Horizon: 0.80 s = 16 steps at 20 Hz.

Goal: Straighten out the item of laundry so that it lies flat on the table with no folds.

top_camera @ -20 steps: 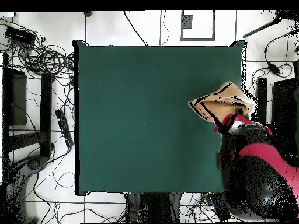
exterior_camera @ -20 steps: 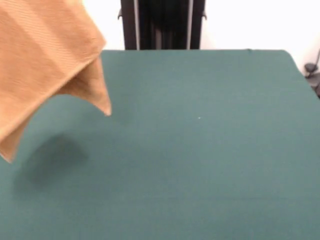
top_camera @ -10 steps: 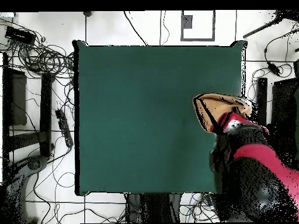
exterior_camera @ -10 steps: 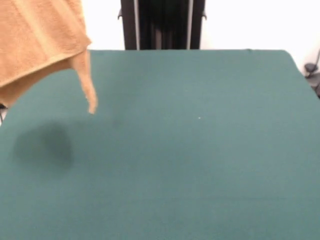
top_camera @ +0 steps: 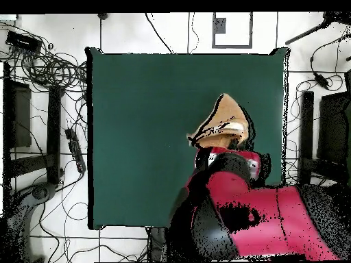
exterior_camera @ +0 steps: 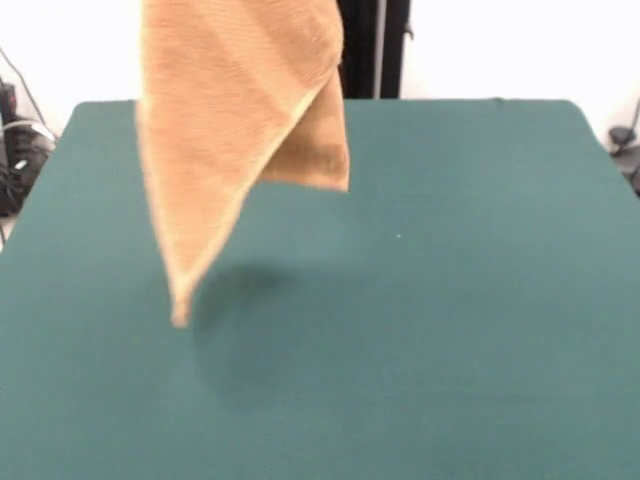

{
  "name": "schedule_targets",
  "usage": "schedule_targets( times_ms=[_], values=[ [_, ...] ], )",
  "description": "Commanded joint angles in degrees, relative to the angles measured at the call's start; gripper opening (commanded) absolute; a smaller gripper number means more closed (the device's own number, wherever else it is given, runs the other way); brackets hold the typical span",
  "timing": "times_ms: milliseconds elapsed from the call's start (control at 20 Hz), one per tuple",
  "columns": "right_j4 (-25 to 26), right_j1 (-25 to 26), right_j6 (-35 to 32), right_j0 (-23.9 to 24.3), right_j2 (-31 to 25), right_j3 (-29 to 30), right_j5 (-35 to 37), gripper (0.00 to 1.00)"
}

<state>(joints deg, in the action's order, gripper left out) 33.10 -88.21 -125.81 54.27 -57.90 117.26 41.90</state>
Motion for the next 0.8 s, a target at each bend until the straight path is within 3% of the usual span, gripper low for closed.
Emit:
schedule_targets(
  times_ms=[50, 400, 650, 700, 800],
  values=[
    [5.17, 0.68, -2.08, -6.89, 3.60, 0.00, 11.90, 0.00],
    [-11.96, 2.24, 7.97, -3.10, 2.98, 5.39, -0.51, 0.00],
    [-12.96, 2.41, 9.24, -3.05, 1.74, 6.57, -3.25, 0.00],
    [-14.18, 2.44, 8.60, -3.01, 1.96, 7.06, -4.05, 1.00],
    [-15.21, 2.50, 9.21, -2.36, 1.10, 7.74, -6.05, 1.00]
  ],
)
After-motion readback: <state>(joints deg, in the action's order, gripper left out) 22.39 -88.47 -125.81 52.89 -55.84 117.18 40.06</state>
